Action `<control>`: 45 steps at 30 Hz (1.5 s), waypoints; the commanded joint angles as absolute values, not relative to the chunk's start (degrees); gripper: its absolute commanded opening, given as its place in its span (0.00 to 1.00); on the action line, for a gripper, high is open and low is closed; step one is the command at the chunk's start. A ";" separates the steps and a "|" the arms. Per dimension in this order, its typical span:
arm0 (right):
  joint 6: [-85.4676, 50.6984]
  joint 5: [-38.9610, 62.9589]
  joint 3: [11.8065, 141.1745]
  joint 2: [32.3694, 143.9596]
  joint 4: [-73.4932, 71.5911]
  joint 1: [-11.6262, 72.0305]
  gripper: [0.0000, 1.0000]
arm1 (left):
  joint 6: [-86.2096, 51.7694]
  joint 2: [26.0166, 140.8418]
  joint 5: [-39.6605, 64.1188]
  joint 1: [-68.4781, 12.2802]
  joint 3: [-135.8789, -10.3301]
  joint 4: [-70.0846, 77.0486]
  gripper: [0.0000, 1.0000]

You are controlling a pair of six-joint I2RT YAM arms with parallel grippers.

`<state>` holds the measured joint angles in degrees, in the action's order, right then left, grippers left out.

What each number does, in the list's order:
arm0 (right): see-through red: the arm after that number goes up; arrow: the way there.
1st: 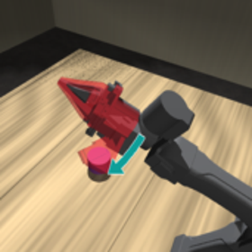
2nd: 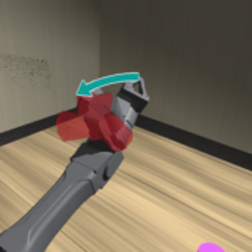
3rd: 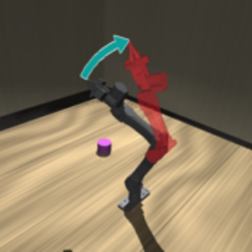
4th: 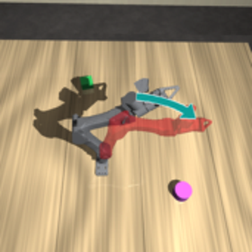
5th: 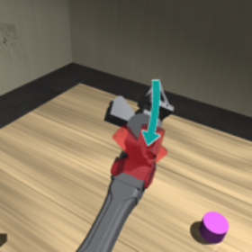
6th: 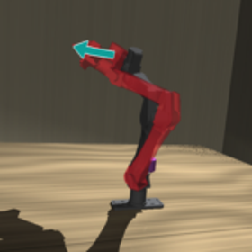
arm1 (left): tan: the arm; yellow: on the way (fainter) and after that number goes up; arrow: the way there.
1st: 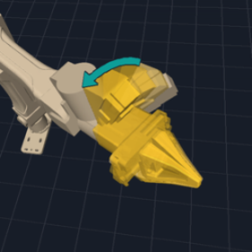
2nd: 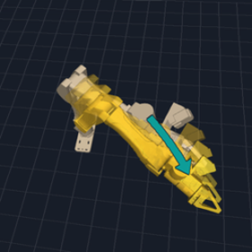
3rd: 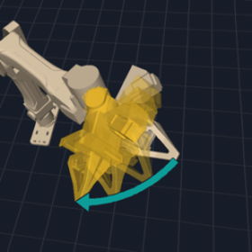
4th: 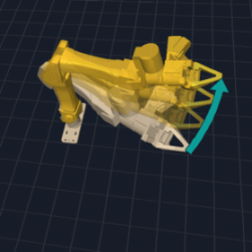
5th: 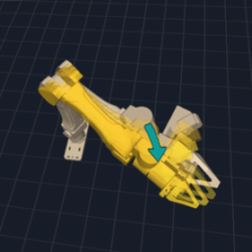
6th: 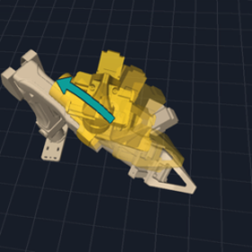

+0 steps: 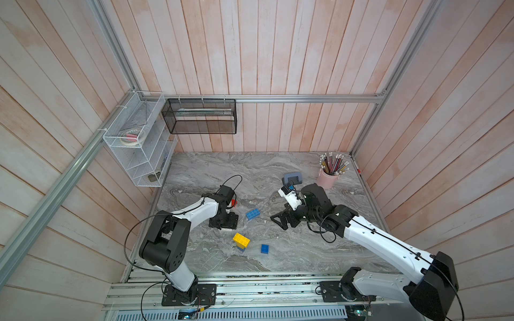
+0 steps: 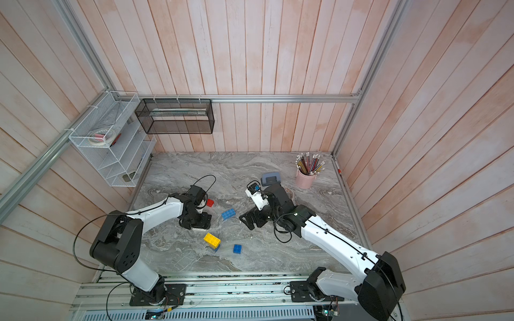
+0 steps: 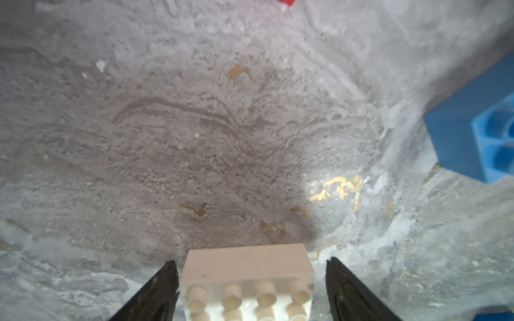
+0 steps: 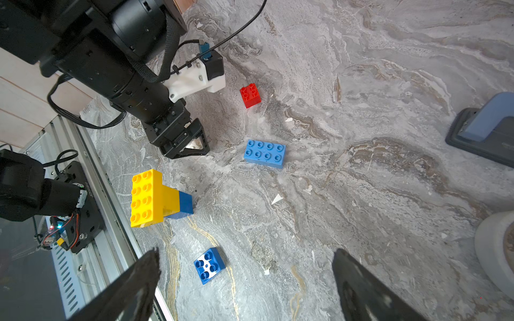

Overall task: Assemble a spoon with lego
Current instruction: Pick up the lego brick from the center of the board, then assemble the lego brick with the lego brick.

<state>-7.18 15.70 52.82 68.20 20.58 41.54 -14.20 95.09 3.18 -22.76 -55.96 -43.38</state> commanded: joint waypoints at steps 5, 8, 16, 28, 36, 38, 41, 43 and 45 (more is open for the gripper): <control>-6.46 15.51 51.50 67.06 20.88 41.75 0.98 | -13.89 96.22 2.83 -22.68 -56.40 -44.87 0.74; -6.42 15.38 51.41 67.06 20.83 41.75 0.98 | -13.85 95.94 2.45 -22.67 -56.52 -44.97 0.71; -6.50 15.12 51.26 67.26 20.92 41.75 0.98 | -13.55 95.81 3.03 -22.68 -56.51 -44.88 0.53; -6.33 13.67 52.02 67.68 21.16 41.75 0.98 | -16.54 78.94 -5.80 -28.40 -67.65 -58.29 0.42; -6.50 13.93 51.98 68.41 20.62 41.75 0.98 | -25.41 81.69 -11.36 -45.62 -73.45 -70.80 0.42; -6.59 13.86 51.88 68.30 20.44 41.75 0.98 | -28.10 83.04 -12.81 -48.80 -73.65 -72.31 0.42; -6.59 14.14 51.94 68.12 20.57 41.75 0.98 | -30.97 84.18 -13.78 -51.20 -72.92 -72.93 0.42; -6.52 14.06 51.90 67.82 20.74 41.75 0.98 | -32.77 84.57 -14.06 -52.98 -72.53 -73.08 0.42; -6.52 14.06 51.67 67.40 20.63 41.75 0.98 | -34.35 84.96 -14.95 -54.20 -72.80 -73.54 0.42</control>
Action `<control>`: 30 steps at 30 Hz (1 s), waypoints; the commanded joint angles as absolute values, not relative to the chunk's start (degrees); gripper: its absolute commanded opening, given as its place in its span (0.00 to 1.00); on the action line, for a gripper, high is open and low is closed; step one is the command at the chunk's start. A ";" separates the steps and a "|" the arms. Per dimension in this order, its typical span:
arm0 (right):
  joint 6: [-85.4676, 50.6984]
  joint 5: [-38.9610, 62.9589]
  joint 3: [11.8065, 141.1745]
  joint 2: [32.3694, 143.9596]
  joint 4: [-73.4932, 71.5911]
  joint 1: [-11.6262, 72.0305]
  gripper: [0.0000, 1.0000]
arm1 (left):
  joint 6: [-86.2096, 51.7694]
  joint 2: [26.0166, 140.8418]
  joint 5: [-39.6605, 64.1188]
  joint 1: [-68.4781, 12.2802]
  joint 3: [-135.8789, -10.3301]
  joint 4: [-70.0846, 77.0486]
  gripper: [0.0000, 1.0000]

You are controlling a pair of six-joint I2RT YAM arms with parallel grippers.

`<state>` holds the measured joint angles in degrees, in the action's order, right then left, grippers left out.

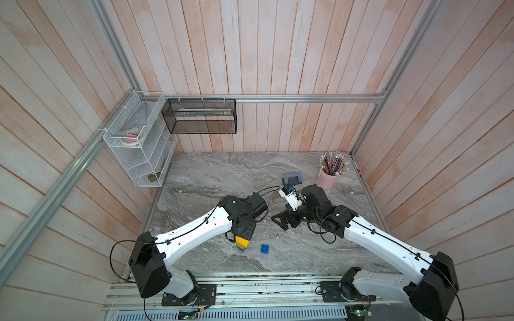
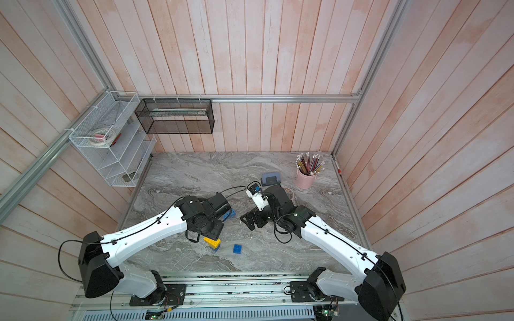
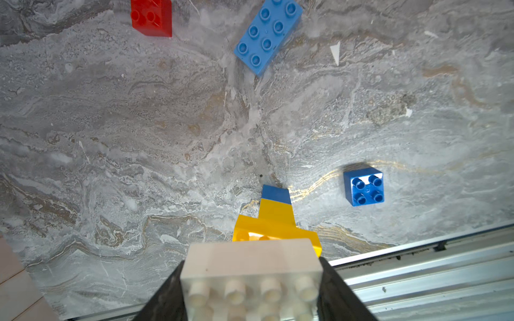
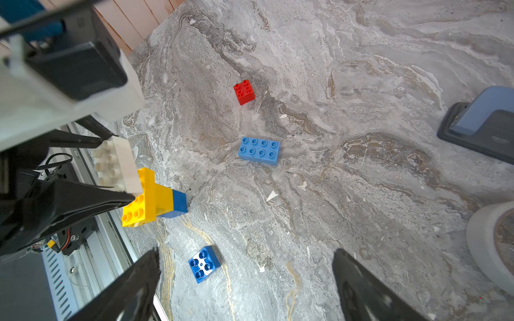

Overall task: Assemble a spoon with lego
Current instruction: Assemble the lego brick with the lego brick.

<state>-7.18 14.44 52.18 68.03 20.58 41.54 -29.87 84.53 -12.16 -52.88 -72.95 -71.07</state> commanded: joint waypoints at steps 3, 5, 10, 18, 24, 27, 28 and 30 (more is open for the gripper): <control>-6.59 14.24 51.53 67.07 20.48 41.75 0.98 | -35.06 85.41 -14.94 -56.97 -73.04 -73.31 0.42; -6.64 14.41 51.50 67.06 20.39 41.75 0.98 | -34.98 86.15 -15.18 -57.35 -72.82 -73.46 0.41; -6.88 14.61 50.85 66.62 20.18 41.77 0.98 | -34.31 87.07 -16.16 -57.38 -72.11 -73.50 0.41; -6.94 14.88 50.56 66.02 20.11 41.75 0.98 | -33.31 87.78 -18.04 -57.34 -71.98 -74.22 0.41; -7.10 15.21 50.28 65.93 19.85 41.75 0.98 | -32.37 87.96 -18.19 -57.08 -71.24 -73.57 0.41; -7.03 15.29 50.27 65.92 19.86 41.77 0.98 | -31.92 87.99 -18.25 -56.87 -70.81 -73.12 0.41; -7.03 15.22 50.24 65.92 19.78 41.76 0.98 | -31.59 87.98 -17.99 -56.87 -70.61 -72.72 0.41; -7.03 15.21 50.36 65.93 19.82 41.73 0.98 | -31.46 88.13 -18.00 -56.78 -70.36 -72.61 0.41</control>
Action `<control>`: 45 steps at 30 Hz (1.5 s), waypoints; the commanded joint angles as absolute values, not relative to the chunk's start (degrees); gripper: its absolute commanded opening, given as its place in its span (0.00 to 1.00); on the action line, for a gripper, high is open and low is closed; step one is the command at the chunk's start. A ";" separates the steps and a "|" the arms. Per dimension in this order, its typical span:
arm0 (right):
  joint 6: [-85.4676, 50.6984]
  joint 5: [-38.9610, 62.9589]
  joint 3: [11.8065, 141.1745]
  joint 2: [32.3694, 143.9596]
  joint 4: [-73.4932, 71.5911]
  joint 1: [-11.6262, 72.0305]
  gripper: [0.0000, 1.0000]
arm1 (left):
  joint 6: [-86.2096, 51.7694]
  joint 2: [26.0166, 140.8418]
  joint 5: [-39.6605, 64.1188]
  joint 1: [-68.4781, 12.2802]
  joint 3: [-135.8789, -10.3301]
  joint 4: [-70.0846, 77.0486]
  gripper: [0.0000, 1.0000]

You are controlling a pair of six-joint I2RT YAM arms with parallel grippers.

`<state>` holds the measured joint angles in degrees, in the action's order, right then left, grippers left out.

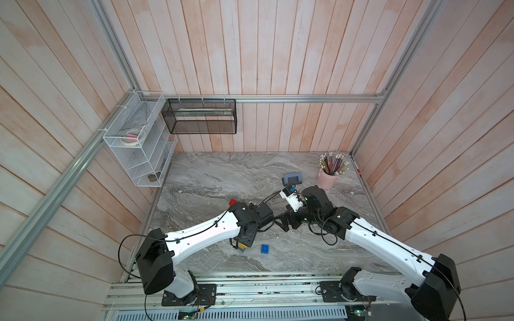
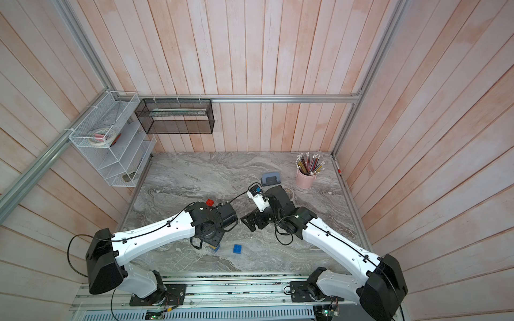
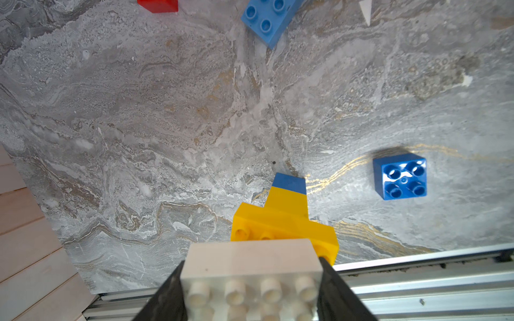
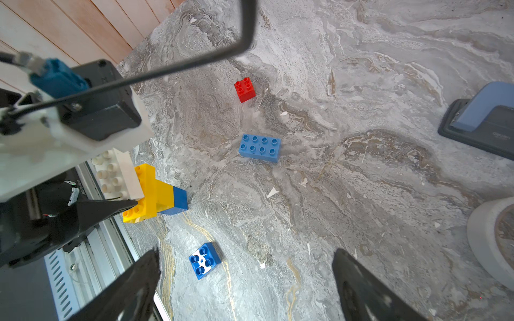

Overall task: Assemble a spoon with lego
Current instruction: Assemble the lego brick with the lego brick.

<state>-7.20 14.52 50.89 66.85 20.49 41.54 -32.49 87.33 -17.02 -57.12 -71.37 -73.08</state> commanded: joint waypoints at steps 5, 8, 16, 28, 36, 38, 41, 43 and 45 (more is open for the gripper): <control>-7.03 15.20 50.21 66.01 19.70 41.73 0.98 | -30.96 88.13 -17.58 -56.39 -69.51 -71.98 0.41; -7.03 15.20 50.19 66.05 19.75 41.75 0.98 | -30.68 87.76 -17.34 -55.99 -68.51 -71.34 0.41; -6.86 15.21 50.29 66.07 19.81 41.80 0.98 | -29.98 86.83 -15.77 -55.20 -66.18 -69.64 0.41; -6.86 15.23 50.53 66.05 20.13 41.85 0.98 | -31.25 85.20 -14.50 -55.20 -64.32 -68.85 0.40; -6.77 15.47 50.57 65.93 19.96 41.86 0.98 | -33.05 83.68 -12.94 -55.20 -62.17 -67.15 0.39; -6.80 15.47 50.60 66.05 19.89 41.84 0.98 | -33.12 83.32 -12.40 -55.20 -61.39 -66.31 0.39; -6.77 15.64 50.61 65.96 19.87 41.84 0.98 | -33.48 83.08 -12.39 -55.20 -60.91 -66.29 0.39; -6.77 15.64 50.59 65.92 19.87 41.84 0.98 | -33.49 82.70 -12.37 -55.20 -60.60 -66.11 0.38; -6.77 15.73 50.65 65.92 19.87 41.84 0.98 | -33.17 82.69 -12.39 -55.20 -60.38 -65.98 0.39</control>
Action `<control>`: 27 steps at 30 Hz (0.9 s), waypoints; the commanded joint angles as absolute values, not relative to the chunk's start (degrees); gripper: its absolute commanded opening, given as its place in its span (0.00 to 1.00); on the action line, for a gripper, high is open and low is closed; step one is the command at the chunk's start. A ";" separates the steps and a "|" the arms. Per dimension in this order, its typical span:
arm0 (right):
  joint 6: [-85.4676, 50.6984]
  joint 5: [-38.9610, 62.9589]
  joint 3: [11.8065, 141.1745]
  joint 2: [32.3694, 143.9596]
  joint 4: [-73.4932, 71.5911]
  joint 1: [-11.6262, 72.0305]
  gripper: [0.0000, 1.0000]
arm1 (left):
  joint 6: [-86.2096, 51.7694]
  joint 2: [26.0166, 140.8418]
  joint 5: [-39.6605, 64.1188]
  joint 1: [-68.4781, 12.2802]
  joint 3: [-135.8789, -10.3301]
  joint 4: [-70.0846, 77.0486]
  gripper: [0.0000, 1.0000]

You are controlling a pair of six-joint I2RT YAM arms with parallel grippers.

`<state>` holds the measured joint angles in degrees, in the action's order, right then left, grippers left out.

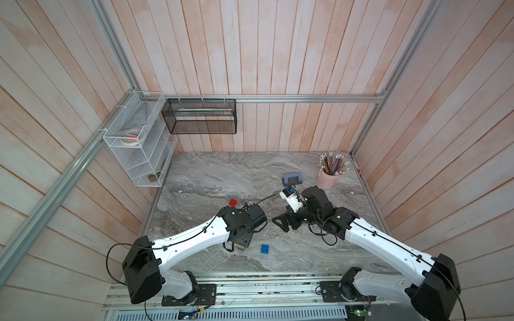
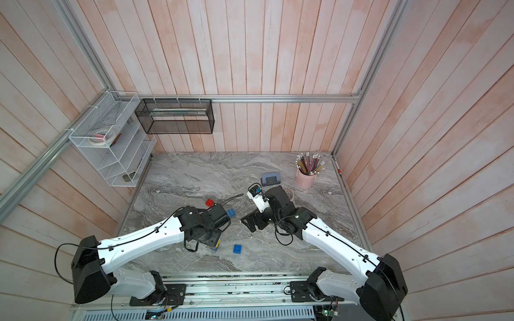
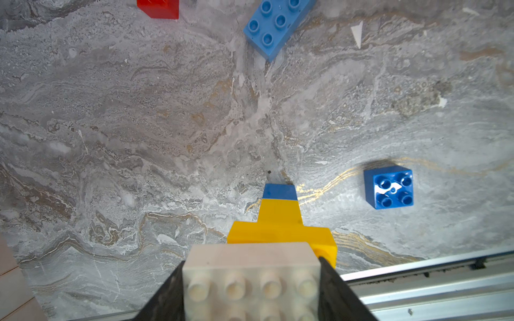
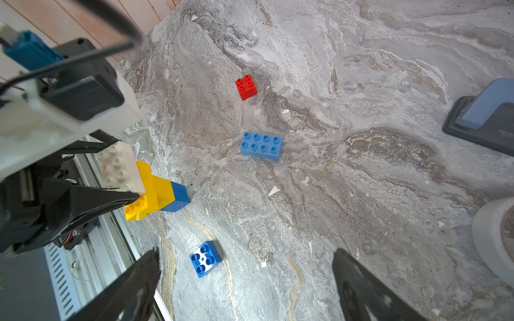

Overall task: Assemble a spoon with lego
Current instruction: Assemble the lego brick with the lego brick.

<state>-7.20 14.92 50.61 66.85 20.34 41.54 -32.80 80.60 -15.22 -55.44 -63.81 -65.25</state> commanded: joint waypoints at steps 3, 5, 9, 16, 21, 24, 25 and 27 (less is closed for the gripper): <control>-6.86 15.73 50.58 65.85 19.82 41.88 0.98 | -33.06 83.23 -13.18 -53.31 -60.81 -66.10 0.38; -6.86 15.73 50.54 65.68 19.91 41.90 0.98 | -33.29 83.48 -13.05 -53.28 -60.80 -66.01 0.39; -6.86 15.64 50.45 65.07 19.77 41.85 0.98 | -34.33 82.95 -13.53 -53.26 -60.41 -66.17 0.38; -6.94 15.82 50.35 64.88 19.56 41.87 0.98 | -35.94 81.76 -13.35 -53.28 -59.23 -66.19 0.35; -6.94 15.82 50.43 64.72 19.44 41.86 0.98 | -37.00 80.96 -13.18 -53.29 -57.66 -65.44 0.32; -7.03 15.91 50.45 64.62 19.43 41.92 0.98 | -37.89 80.99 -13.79 -53.26 -57.31 -65.30 0.30; -7.03 15.84 50.32 64.53 19.42 41.93 0.98 | -38.18 81.03 -13.72 -53.55 -57.07 -65.06 0.29; -7.12 15.82 50.27 64.44 19.33 41.92 0.98 | -39.11 80.81 -14.33 -53.86 -56.64 -64.78 0.28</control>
<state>-7.22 15.11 50.61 65.45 19.70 41.58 -37.43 78.15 -14.35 -53.67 -60.93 -61.98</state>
